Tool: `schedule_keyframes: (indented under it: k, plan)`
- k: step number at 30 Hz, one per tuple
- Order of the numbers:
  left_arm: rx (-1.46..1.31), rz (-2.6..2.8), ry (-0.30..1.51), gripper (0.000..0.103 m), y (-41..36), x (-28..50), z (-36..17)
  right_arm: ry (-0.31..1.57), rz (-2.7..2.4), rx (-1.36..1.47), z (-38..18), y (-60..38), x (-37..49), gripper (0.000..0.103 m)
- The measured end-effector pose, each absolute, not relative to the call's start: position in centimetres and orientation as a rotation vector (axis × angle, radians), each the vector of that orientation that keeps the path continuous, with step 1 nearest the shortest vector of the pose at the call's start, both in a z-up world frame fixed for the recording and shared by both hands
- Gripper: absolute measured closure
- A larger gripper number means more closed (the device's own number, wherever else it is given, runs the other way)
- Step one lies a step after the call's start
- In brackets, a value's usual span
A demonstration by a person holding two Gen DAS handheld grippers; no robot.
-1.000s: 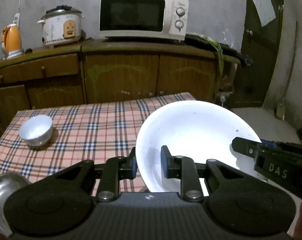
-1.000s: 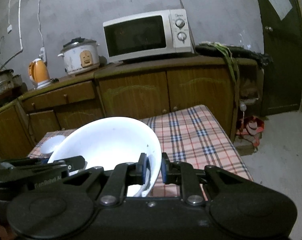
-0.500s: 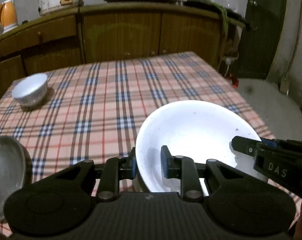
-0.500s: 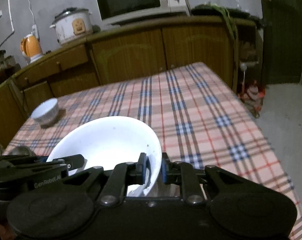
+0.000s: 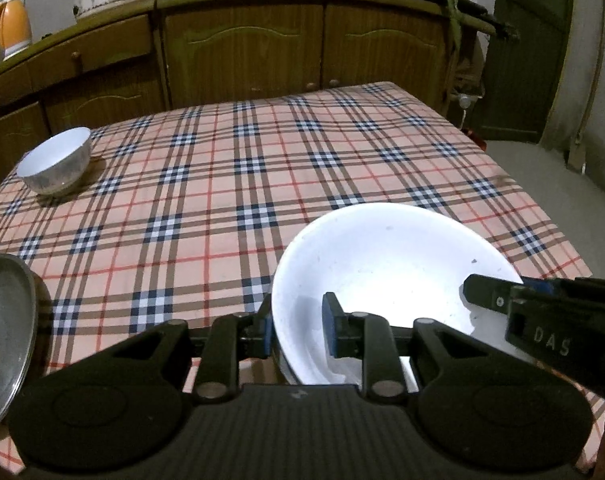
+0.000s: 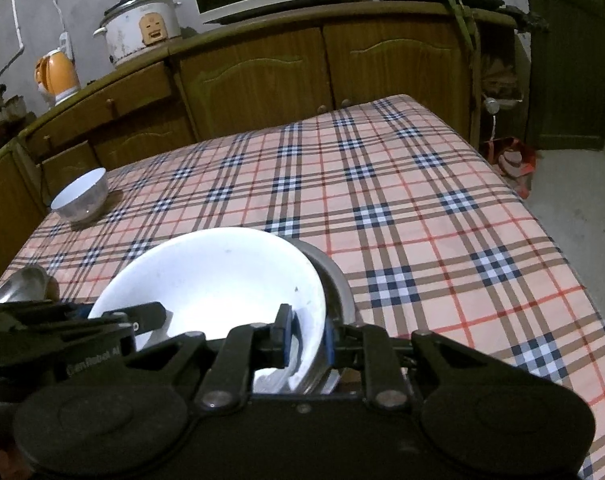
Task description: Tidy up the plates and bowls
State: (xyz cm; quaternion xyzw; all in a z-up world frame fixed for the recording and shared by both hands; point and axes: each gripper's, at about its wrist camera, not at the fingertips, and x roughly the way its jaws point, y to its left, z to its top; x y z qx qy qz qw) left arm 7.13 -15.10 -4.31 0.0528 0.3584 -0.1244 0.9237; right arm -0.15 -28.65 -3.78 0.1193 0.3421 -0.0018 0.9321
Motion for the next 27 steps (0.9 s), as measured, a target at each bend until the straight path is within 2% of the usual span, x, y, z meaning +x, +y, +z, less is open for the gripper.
schedule_keyframes:
  k: [5,7,11,13,15,23,25,26,27]
  plan:
    - [0.152,-0.244,0.713,0.075,-15.7,6.9,-4.6,0.706,-0.008,0.257,-4.0,-28.6,0.1,0.081]
    - [0.165,-0.246,0.706,0.069,-15.9,6.8,-4.8,0.706,-0.005,0.250,-4.0,-28.7,0.1,0.081]
    - [0.183,-0.239,0.692,0.067,-16.1,6.7,-5.1,0.710,-0.002,0.239,-3.9,-28.7,0.2,0.082]
    - [0.174,-0.245,0.692,0.066,-15.9,6.7,-5.0,0.708,-0.005,0.233,-3.9,-28.7,0.2,0.087]
    - [0.178,-0.245,0.678,0.064,-15.8,6.6,-5.0,0.712,-0.013,0.231,-3.9,-28.8,0.3,0.087]
    - [0.142,-0.240,0.687,0.064,-15.2,6.8,-4.7,0.731,-0.027,0.194,-3.8,-28.6,0.4,0.088]
    - [0.126,-0.237,0.684,0.064,-15.0,6.8,-4.1,0.698,-0.054,0.162,-3.1,-28.5,0.1,0.078]
    - [0.119,-0.233,0.681,0.064,-14.9,6.8,-3.8,0.682,-0.074,0.142,-2.6,-28.4,0.0,0.058]
    - [0.113,-0.234,0.678,0.064,-14.8,6.9,-3.6,0.668,-0.082,0.129,-2.2,-28.4,-0.1,0.048]
